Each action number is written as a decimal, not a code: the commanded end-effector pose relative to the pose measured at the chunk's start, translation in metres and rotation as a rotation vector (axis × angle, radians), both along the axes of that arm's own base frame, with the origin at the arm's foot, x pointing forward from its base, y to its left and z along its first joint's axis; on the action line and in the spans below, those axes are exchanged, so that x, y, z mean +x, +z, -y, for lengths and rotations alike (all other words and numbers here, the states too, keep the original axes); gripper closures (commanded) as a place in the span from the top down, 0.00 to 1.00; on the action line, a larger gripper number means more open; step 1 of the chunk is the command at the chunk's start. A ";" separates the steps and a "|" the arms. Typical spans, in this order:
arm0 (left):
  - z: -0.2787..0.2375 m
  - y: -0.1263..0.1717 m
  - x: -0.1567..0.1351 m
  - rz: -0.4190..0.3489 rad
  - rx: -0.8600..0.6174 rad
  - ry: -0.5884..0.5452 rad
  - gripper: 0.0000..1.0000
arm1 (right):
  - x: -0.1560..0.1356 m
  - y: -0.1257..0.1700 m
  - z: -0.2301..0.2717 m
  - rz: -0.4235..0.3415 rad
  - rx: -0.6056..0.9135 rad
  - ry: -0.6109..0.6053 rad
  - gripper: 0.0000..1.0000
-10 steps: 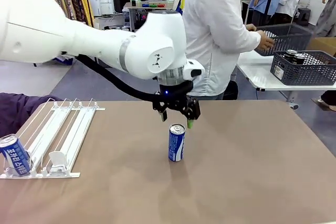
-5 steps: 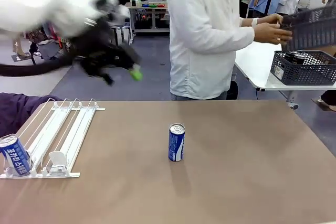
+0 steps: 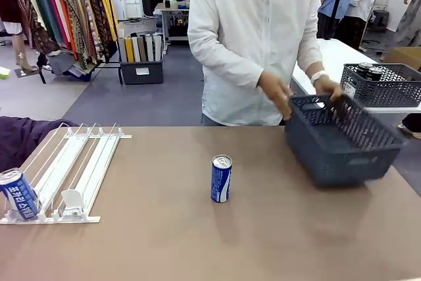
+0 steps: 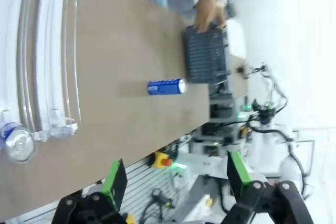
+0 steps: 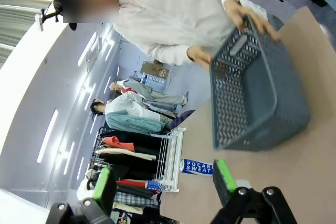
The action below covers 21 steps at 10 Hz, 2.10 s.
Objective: Retrieve and store the cans from the dispenser.
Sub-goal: Pick up one can from the Automatic Can Dispenser and place it in the middle of the table.
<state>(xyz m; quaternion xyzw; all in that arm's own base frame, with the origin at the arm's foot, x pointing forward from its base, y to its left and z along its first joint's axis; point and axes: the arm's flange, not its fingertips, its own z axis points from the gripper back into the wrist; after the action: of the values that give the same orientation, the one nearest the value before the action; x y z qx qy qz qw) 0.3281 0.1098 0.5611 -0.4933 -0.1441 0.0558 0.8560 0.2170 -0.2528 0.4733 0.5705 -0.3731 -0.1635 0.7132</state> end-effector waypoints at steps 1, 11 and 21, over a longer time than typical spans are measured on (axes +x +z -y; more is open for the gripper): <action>-0.018 -0.035 0.011 -0.005 -0.194 0.018 1.00 | 0.002 0.003 0.000 0.027 0.018 -0.008 1.00; -0.037 -0.042 0.001 -0.019 -0.189 0.047 1.00 | 0.002 0.003 0.000 0.027 0.018 -0.008 1.00; 0.046 -0.039 -0.009 -0.143 1.230 -0.212 1.00 | 0.002 0.003 0.000 0.027 0.018 -0.008 1.00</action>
<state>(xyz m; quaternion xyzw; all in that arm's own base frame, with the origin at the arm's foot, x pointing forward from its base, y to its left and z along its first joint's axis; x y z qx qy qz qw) 0.3131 0.0730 0.5345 -0.0623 -0.0797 -0.0542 0.9934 0.2171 -0.2526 0.4734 0.5704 -0.3730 -0.1633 0.7133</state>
